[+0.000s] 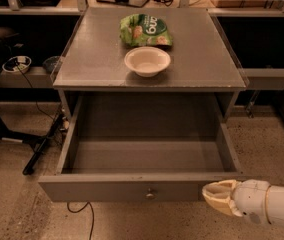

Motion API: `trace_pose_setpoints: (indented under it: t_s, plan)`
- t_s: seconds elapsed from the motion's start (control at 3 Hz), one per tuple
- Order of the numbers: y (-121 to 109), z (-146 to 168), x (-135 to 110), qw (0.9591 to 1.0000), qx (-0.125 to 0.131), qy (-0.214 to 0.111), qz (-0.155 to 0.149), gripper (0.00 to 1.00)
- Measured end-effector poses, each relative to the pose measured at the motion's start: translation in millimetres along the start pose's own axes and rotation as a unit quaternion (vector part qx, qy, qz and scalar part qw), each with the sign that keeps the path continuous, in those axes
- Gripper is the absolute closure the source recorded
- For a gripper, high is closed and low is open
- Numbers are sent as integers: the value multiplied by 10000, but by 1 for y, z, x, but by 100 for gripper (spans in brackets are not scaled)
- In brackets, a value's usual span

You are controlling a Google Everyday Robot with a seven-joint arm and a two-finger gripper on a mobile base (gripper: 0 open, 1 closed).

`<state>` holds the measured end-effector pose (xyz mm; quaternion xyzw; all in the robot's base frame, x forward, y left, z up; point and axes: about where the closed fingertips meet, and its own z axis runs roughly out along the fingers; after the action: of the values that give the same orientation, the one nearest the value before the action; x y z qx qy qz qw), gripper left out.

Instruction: Close top drawer

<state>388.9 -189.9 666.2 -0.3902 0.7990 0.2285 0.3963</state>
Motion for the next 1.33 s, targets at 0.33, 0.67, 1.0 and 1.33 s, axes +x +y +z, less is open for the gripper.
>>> trace_pose_setpoints:
  t_s: [0.33, 0.67, 1.0, 1.33]
  plan:
    - [-14, 9, -8, 10000, 78, 36, -10, 100]
    - [-14, 9, -8, 10000, 79, 35, -11, 100]
    - [-33, 17, -17, 9998, 205, -32, -81, 100]
    - [-32, 16, -17, 9998, 205, -32, -82, 100]
